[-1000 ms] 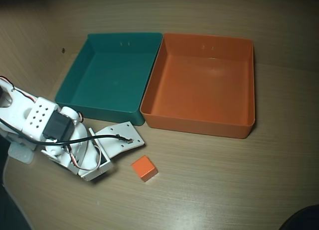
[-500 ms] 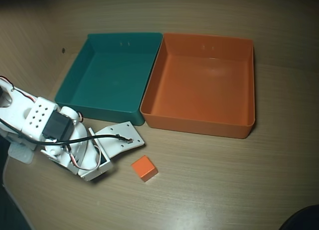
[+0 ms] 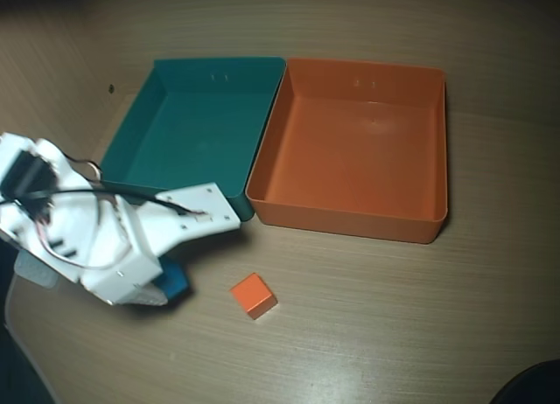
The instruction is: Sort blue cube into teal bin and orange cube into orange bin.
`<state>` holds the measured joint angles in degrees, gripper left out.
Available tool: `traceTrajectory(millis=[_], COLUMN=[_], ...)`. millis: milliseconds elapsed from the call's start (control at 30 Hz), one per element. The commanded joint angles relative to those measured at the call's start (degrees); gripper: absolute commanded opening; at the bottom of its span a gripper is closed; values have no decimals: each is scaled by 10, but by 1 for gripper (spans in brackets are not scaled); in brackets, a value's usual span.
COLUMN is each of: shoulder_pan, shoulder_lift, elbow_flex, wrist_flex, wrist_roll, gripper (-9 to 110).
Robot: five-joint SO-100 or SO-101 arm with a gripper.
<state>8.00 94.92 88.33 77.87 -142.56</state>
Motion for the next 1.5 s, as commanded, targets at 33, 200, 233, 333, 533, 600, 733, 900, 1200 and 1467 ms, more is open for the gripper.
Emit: traceTrajectory(millis=[33, 200, 233, 333, 533, 600, 733, 900, 1200, 1467], shoulder_pan=[-4, -52, -71, -131, -248, -283, -345, -391, -427, -434], shoulder_lift=[128, 192, 201, 226, 243, 238, 207, 127, -30, -118], elbow_flex=[-35, -18, -16, -13, -18, -18, -12, -23, -73, -134], wrist_flex=[7, 10, 7, 4, 4, 4, 4, 4, 3, 3], wrist_roll=[45, 206, 238, 333, 450, 467, 483, 483, 483, 483], gripper=[-6, -6, -6, -6, -6, -6, -6, -6, -6, -6])
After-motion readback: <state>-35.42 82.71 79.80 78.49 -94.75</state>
